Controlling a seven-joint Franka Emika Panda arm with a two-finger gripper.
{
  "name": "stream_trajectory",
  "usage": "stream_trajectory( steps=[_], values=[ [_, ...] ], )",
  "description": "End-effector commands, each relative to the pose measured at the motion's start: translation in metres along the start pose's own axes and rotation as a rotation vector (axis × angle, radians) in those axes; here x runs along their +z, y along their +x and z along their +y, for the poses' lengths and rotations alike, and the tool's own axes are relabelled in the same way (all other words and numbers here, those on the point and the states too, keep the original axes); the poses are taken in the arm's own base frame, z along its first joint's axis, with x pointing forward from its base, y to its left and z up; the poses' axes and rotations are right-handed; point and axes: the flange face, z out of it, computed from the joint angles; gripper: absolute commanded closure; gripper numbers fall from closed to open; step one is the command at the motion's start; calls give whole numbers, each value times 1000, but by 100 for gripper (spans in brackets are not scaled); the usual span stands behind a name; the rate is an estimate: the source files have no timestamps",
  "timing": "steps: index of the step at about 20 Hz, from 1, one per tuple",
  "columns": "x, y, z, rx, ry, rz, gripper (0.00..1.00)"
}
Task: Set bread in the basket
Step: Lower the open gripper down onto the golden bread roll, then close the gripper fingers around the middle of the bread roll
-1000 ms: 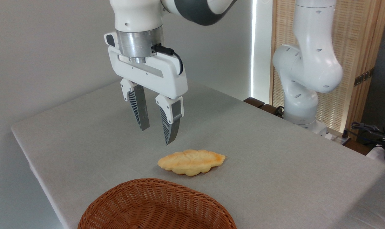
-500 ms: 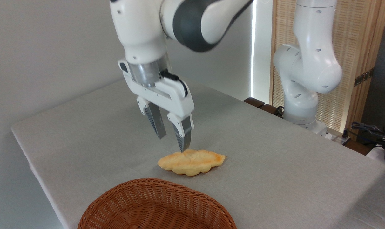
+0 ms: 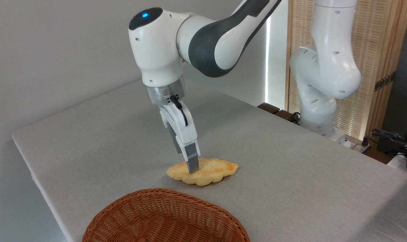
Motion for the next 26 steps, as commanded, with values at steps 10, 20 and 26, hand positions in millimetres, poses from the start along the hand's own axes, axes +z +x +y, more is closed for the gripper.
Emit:
stream_trajectory(
  steps=[10, 20, 26],
  values=[
    [11, -15, -1, 233, 30, -78, 0],
    [29, -14, -3, 239, 0, -100, 2],
    [30, -14, -3, 237, -3, -100, 61]
  ],
)
